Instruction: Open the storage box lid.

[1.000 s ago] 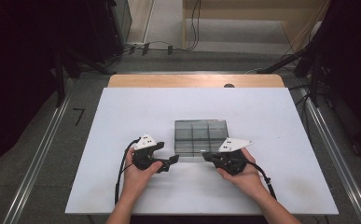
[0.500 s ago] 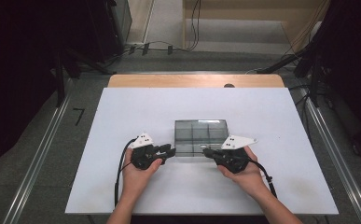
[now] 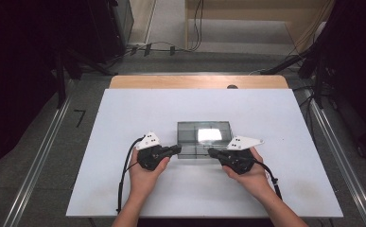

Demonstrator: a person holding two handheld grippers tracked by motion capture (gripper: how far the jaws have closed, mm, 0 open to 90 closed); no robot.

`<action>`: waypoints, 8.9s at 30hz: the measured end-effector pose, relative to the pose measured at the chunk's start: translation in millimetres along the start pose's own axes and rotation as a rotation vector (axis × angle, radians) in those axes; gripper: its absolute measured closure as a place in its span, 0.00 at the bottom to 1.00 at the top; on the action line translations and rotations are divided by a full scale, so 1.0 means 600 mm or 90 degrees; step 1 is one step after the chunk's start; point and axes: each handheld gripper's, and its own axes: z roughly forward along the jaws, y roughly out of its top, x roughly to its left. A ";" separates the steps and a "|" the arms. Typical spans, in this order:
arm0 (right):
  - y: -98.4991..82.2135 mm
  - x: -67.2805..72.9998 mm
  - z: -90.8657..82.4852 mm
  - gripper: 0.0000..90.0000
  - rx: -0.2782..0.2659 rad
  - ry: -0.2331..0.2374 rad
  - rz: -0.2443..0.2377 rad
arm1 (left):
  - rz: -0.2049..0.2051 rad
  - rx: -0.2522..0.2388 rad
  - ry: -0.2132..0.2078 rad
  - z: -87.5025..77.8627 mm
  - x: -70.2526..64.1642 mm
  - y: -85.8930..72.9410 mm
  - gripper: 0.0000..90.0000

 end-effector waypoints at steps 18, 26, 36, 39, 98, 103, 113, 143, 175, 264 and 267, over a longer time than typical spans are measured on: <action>-0.020 -0.081 -0.062 0.98 -0.013 -0.069 0.044 | 0.003 -0.032 0.004 0.010 0.006 0.027 1.00; -0.010 -0.089 -0.078 0.98 -0.038 -0.071 0.049 | 0.007 -0.042 0.005 0.012 0.008 0.038 1.00; 0.004 -0.087 -0.074 0.98 -0.051 -0.071 0.039 | -0.002 -0.046 0.008 0.012 0.017 0.042 1.00; 0.007 -0.087 -0.073 0.98 -0.053 -0.072 0.041 | -0.003 -0.044 0.004 0.012 0.018 0.041 1.00; 0.037 -0.122 -0.084 0.33 -0.100 -0.019 0.039 | -0.032 -0.047 0.060 0.067 0.079 0.076 0.52; 0.037 -0.132 -0.077 0.16 -0.105 -0.046 0.059 | -0.035 -0.054 0.060 0.069 0.082 0.080 0.55; 0.051 -0.166 -0.046 0.00 -0.104 -0.071 0.096 | -0.040 -0.064 0.061 0.077 0.089 0.085 0.61; 0.071 -0.228 0.026 0.78 -0.064 -0.084 0.150 | -0.059 -0.080 0.079 0.106 0.129 0.099 0.75; 0.067 -0.261 0.054 0.78 -0.034 -0.055 0.251 | -0.159 -0.017 0.112 0.140 0.147 0.110 0.68; 0.020 -0.152 -0.051 0.00 -0.055 -0.055 0.108 | -0.014 -0.021 0.034 0.027 0.047 0.070 0.00; 0.012 -0.147 -0.057 0.00 -0.059 -0.052 0.106 | -0.010 -0.024 0.034 0.016 0.042 0.063 0.00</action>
